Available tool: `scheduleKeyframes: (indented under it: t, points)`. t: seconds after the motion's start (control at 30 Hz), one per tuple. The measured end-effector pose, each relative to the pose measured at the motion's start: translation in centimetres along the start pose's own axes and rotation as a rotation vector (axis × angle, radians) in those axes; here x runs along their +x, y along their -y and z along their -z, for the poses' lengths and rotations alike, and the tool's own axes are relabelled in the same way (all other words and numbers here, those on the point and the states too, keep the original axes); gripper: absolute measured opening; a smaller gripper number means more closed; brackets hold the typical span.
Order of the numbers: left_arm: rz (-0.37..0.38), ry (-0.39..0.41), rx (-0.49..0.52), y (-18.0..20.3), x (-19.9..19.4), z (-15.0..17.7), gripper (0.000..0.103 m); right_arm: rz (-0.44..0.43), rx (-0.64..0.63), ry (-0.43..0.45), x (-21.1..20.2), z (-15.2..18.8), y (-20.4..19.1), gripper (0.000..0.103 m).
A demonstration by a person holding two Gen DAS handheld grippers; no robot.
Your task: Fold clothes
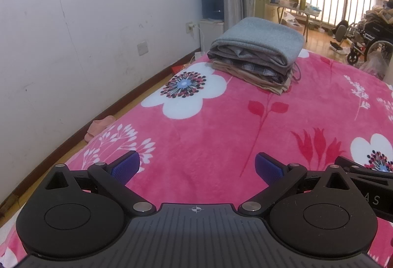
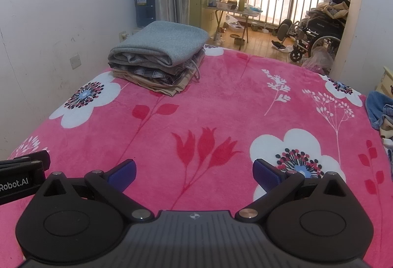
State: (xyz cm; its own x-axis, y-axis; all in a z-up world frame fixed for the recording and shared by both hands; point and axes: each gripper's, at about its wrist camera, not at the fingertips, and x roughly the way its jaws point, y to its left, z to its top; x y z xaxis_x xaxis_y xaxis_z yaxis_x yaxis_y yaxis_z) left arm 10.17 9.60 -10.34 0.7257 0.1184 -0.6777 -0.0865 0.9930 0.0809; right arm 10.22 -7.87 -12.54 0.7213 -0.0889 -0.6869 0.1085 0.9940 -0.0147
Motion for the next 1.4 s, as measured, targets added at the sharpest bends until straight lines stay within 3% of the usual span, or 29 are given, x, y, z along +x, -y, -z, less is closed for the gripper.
scheduleKeyframes:
  t: [1.07,1.23,1.4]
  points:
    - [-0.005,-0.017,0.028,1.3,0.6,0.6,0.101,0.025,0.034,0.013,0.0,-0.1,1.5,0.103]
    - [0.022,0.058,0.023,2.9,0.3,-2.0,0.101,0.044,0.042,0.039,-0.2,-0.9,2.2,0.103]
    - [0.082,0.133,0.042,5.8,-0.4,-4.0,0.101,0.122,0.065,0.071,-1.0,-1.9,4.5,0.103]
